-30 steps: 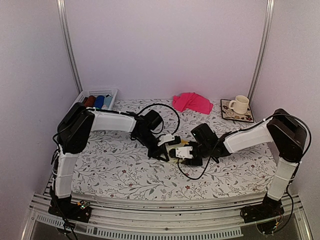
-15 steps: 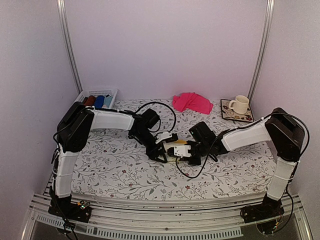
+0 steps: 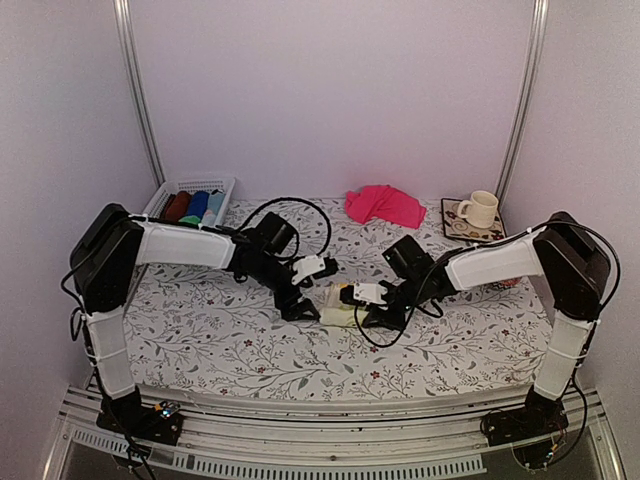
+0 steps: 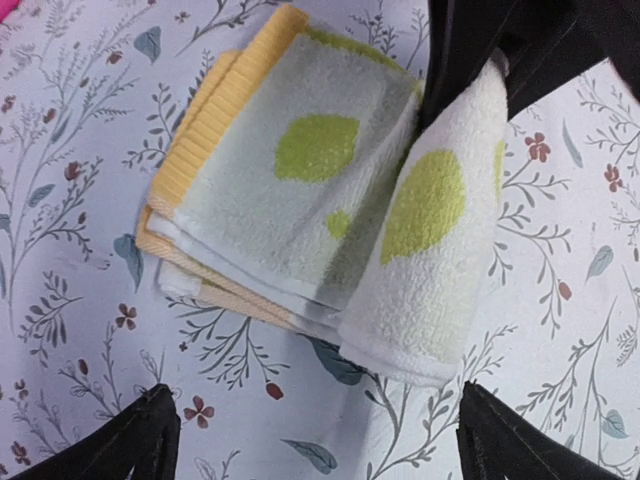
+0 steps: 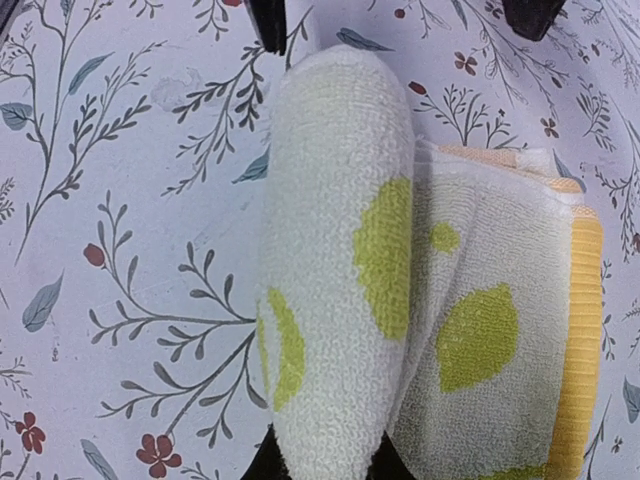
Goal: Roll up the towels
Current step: Roll the towel at the center of the board.
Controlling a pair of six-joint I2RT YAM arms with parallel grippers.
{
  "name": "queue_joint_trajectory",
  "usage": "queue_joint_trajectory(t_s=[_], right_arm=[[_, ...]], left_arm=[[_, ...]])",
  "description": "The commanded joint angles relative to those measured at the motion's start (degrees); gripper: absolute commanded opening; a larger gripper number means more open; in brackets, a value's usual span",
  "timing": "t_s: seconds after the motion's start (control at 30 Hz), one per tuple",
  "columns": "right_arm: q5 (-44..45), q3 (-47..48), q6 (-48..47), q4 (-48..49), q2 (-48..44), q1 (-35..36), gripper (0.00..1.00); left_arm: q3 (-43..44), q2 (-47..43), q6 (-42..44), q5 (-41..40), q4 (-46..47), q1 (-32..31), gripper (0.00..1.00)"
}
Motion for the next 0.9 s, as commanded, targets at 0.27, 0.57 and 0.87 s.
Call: queue_joint_trajectory(t_s=[0.27, 0.57, 0.87], right_arm=[[-11.2, 4.7, 10.6, -10.4, 4.6, -4.5, 0.16], [-17.6, 9.1, 13.6, -15.0, 9.3, -9.1, 0.17], [-21.3, 15.5, 14.2, -20.1, 15.2, -11.4, 0.18]], left_arm=[[-10.6, -4.5, 8.2, -7.9, 20.4, -6.2, 0.93], [-12.0, -4.4, 10.2, -5.5, 20.7, -7.3, 0.86], [-9.7, -2.0, 11.0, -9.1, 21.6, -8.9, 0.80]])
